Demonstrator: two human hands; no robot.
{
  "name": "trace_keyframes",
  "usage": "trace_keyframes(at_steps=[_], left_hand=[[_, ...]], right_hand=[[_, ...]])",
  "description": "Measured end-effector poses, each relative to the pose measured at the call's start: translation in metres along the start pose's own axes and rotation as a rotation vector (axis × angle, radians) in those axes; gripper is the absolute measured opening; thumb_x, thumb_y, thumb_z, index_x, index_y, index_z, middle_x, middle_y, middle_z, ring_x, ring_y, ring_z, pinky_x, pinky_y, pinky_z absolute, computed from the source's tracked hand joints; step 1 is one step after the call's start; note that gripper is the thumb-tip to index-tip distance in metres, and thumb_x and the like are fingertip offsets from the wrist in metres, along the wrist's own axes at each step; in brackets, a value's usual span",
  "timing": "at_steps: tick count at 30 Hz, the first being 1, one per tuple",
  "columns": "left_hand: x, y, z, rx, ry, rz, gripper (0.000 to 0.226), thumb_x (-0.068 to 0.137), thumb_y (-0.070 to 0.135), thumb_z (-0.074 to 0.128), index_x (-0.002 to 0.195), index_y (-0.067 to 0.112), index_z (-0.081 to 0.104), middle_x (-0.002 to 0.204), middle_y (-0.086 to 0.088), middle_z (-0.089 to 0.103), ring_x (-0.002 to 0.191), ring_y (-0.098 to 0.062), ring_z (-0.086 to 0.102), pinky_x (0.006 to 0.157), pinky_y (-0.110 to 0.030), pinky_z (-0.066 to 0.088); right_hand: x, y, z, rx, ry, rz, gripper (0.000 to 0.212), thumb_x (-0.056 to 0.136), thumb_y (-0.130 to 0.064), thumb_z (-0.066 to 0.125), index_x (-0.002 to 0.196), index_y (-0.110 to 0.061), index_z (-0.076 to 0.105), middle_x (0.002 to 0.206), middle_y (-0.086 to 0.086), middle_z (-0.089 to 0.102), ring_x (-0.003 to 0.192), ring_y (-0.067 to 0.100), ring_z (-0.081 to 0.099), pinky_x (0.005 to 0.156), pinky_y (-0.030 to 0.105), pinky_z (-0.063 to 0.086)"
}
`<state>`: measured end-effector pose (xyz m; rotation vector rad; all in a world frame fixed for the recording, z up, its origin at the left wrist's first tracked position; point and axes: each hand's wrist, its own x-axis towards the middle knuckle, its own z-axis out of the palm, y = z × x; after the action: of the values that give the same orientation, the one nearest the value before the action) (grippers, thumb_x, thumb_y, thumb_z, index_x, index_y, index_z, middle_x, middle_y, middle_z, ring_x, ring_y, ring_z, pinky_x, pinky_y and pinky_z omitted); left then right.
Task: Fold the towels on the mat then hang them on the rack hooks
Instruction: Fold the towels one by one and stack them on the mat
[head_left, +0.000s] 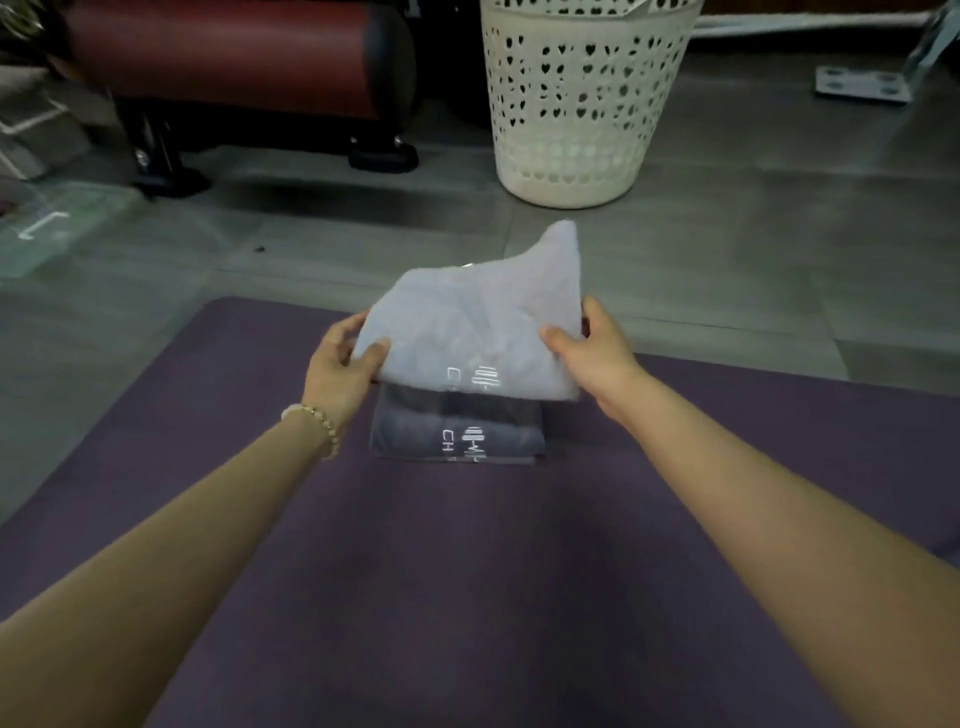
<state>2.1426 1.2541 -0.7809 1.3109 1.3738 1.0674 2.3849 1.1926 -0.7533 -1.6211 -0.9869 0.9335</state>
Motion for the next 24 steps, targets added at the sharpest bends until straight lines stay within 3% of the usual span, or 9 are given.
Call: trace_keyframes(at_steps=[2, 5, 8, 14, 19, 24], left_hand=[[0.000, -0.034, -0.011, 0.213, -0.035, -0.055, 0.040, 0.093, 0.013, 0.058, 0.132, 0.009, 0.048, 0.123, -0.004, 0.057, 0.106, -0.018, 0.057, 0.084, -0.022, 0.047], [-0.023, -0.088, -0.027, 0.451, -0.118, -0.244, 0.054, 0.093, 0.024, 0.058, 0.142, 0.009, 0.040, 0.139, -0.001, 0.047, 0.127, -0.022, 0.047, 0.106, -0.031, 0.036], [-0.050, -0.110, -0.027, 0.518, -0.122, -0.311, 0.061, 0.093, 0.028, 0.058, 0.146, 0.010, 0.032, 0.147, -0.006, 0.040, 0.131, -0.025, 0.043, 0.110, -0.035, 0.033], [-0.076, -0.091, 0.008, 0.727, -0.050, 0.086, 0.050, 0.090, 0.025, 0.060, 0.136, 0.012, 0.044, 0.139, -0.004, 0.045, 0.126, -0.029, 0.043, 0.101, -0.043, 0.040], [-0.111, -0.077, 0.099, 0.828, -0.387, 0.251, 0.058, 0.093, 0.039, 0.053, 0.145, 0.019, 0.034, 0.149, 0.002, 0.036, 0.138, -0.019, 0.031, 0.110, -0.032, 0.026], [-0.166, -0.078, 0.201, 0.910, -0.662, 0.362, 0.063, 0.095, 0.046, 0.044, 0.149, 0.022, 0.022, 0.154, 0.004, 0.026, 0.140, -0.017, 0.026, 0.114, -0.028, 0.017]], right_hand=[[0.006, 0.031, 0.014, -0.054, -0.018, 0.104, 0.060, 0.091, -0.005, 0.057, 0.145, -0.015, 0.035, 0.130, 0.012, 0.056, 0.107, 0.021, 0.057, 0.091, 0.029, 0.045], [-0.011, 0.079, 0.022, -0.165, -0.159, 0.294, 0.067, 0.092, -0.009, 0.058, 0.150, -0.014, 0.024, 0.143, 0.014, 0.046, 0.124, 0.024, 0.050, 0.093, 0.026, 0.040], [-0.029, 0.116, 0.015, -0.308, -0.233, 0.344, 0.066, 0.093, -0.017, 0.059, 0.150, -0.015, 0.024, 0.149, 0.010, 0.038, 0.133, 0.023, 0.042, 0.104, 0.028, 0.035], [-0.041, 0.136, -0.033, -0.592, -0.291, 0.219, 0.067, 0.095, -0.030, 0.056, 0.151, -0.025, 0.020, 0.156, 0.001, 0.025, 0.142, 0.020, 0.029, 0.115, 0.034, 0.027], [-0.053, 0.139, -0.112, -0.798, -0.229, 0.061, 0.068, 0.093, -0.036, 0.057, 0.151, -0.026, 0.022, 0.159, -0.006, 0.014, 0.145, 0.014, 0.021, 0.115, 0.031, 0.024], [-0.093, 0.167, -0.230, -0.950, -0.095, 0.143, 0.069, 0.091, -0.034, 0.060, 0.150, -0.025, 0.025, 0.159, -0.005, 0.015, 0.144, 0.017, 0.024, 0.113, 0.033, 0.028]])
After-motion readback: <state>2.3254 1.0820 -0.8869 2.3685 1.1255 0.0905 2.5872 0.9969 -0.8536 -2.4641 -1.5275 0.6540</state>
